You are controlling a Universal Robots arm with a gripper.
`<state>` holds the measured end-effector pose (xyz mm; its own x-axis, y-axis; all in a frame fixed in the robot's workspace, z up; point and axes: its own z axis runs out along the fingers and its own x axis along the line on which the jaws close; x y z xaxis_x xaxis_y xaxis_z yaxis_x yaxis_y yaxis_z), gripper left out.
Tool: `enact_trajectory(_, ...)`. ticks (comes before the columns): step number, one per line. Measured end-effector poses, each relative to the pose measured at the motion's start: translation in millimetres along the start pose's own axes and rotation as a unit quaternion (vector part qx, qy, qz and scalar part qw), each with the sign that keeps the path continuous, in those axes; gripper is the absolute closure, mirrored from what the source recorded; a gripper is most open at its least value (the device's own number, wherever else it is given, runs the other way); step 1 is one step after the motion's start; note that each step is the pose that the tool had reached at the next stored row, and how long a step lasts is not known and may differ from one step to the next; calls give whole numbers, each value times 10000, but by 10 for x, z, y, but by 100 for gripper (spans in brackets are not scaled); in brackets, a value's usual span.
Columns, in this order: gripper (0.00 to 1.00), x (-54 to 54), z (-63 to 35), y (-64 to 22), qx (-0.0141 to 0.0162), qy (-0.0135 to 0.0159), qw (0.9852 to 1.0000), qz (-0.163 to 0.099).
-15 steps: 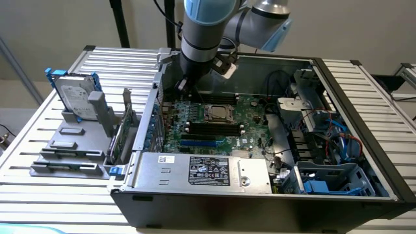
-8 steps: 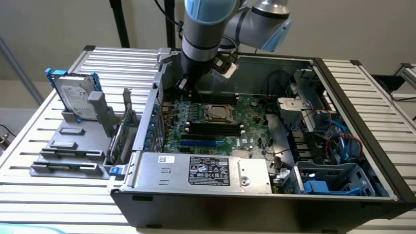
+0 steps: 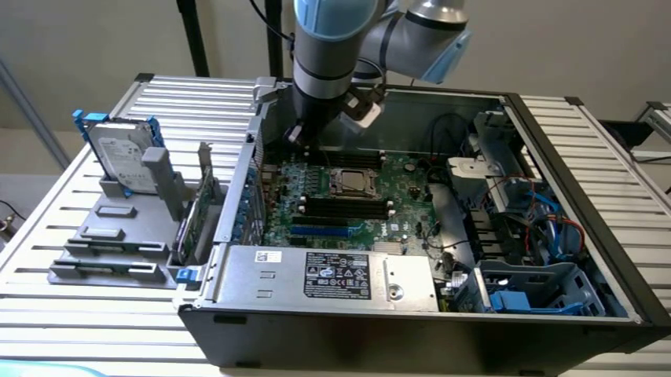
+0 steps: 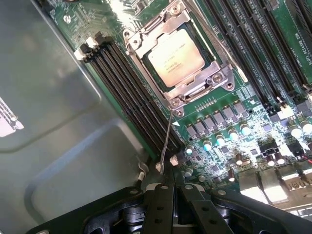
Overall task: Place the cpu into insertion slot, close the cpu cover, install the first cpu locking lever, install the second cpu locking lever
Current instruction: 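Install the first cpu locking lever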
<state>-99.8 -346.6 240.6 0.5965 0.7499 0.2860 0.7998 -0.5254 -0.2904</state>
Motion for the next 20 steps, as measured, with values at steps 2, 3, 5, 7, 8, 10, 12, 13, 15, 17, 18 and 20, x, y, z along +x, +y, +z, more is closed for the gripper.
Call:
enact_trajectory(2,89,0,0,0,-37,44,9999,128)
enact_trajectory(3,89,0,0,0,-56,65,9998,190)
enact_trajectory(5,89,0,0,0,-94,109,9994,317)
enact_trajectory(7,89,0,0,0,-131,151,9988,441)
enact_trajectory(8,89,0,0,0,-147,172,9985,498)
enact_trajectory(10,89,0,0,0,-176,207,9979,592)
enact_trajectory(12,89,4,1,4,-195,233,9974,656)
enact_trajectory(13,89,5,1,6,-204,244,9972,684)
enact_trajectory(15,89,12,0,12,-217,261,9968,728)
enact_trajectory(17,89,21,-1,23,-229,275,9964,767)
enact_trajectory(18,89,28,-1,30,-233,280,9963,780)
enact_trajectory(20,89,46,-2,51,-240,289,9961,801)
